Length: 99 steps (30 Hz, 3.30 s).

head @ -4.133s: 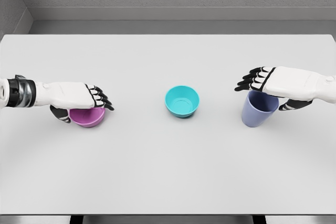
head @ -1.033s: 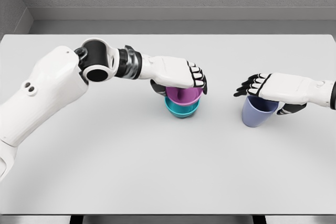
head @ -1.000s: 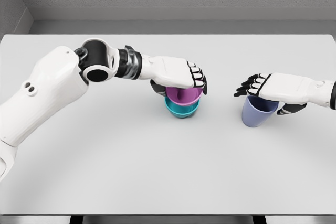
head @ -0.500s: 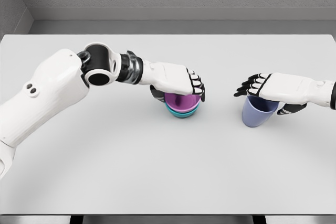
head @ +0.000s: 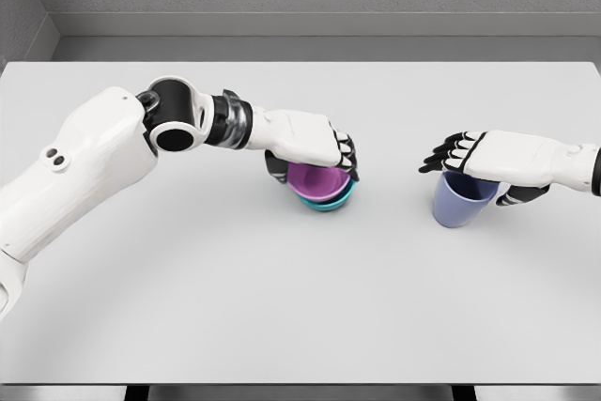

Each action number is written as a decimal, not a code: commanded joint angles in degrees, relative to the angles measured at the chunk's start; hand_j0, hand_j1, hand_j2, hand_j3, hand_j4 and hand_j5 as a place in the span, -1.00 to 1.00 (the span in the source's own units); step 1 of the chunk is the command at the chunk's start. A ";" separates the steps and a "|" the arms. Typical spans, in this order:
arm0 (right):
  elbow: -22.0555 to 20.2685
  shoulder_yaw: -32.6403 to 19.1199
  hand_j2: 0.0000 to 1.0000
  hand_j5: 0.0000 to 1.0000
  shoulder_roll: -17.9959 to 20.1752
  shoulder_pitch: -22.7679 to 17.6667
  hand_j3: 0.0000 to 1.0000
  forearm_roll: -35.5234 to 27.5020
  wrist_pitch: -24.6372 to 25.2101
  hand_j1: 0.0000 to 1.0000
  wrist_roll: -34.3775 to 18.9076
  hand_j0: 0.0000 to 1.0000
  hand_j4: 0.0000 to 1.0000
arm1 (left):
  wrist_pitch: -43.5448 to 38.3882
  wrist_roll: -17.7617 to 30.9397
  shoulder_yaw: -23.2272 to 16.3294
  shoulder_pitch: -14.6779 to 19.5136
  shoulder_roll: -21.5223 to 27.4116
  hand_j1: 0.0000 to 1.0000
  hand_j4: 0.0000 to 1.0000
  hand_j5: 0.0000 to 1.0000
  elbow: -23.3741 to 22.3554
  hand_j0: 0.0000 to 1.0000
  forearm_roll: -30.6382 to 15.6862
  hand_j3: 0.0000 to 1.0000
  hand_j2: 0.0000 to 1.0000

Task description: Stacking bowl and cup with both arms

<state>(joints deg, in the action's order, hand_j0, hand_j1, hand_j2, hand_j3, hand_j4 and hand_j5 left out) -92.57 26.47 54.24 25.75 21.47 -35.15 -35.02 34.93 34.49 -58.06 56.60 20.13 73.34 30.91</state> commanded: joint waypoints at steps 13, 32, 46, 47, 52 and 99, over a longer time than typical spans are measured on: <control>-0.06 -0.10 1.00 1.00 0.25 0.00 1.00 -0.20 0.15 1.00 0.02 1.00 1.00 | 0.07 0.51 0.23 0.70 0.44 1.00 1.00 1.00 0.05 1.00 -0.50 1.00 1.00; -0.06 0.07 1.00 1.00 0.34 0.00 1.00 -0.20 0.15 1.00 0.02 1.00 1.00 | 0.07 0.51 14.21 -9.58 32.08 1.00 1.00 1.00 3.13 1.00 -22.47 1.00 1.00; 0.02 0.16 0.90 0.90 0.16 0.00 0.90 0.76 0.15 0.90 0.02 0.90 0.90 | 0.07 0.51 14.21 -11.51 30.23 1.00 1.00 1.00 3.04 1.00 -20.98 1.00 1.00; 0.02 0.16 0.90 0.90 0.16 0.00 0.90 1.29 0.15 0.90 0.02 0.90 0.90 | 0.07 0.51 14.21 -11.51 30.23 1.00 1.00 1.00 3.04 1.00 -20.98 1.00 1.00; 0.02 0.16 0.89 0.89 0.16 0.00 0.89 1.29 0.15 0.89 0.02 0.89 0.89 | 0.07 0.51 14.12 -11.51 30.23 1.00 1.00 1.00 3.04 1.00 -20.98 1.00 1.00; 0.38 0.42 0.38 0.38 -0.19 0.00 0.38 1.29 0.15 0.38 0.02 0.38 0.38 | 0.07 0.51 13.77 -11.78 28.47 1.00 1.00 1.00 3.13 1.00 -20.45 1.00 1.00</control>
<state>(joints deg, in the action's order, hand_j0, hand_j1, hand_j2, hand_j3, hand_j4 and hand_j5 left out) -92.20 27.09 53.94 25.75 22.77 -35.01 -34.87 35.15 35.02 -44.34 44.82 48.56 76.46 10.80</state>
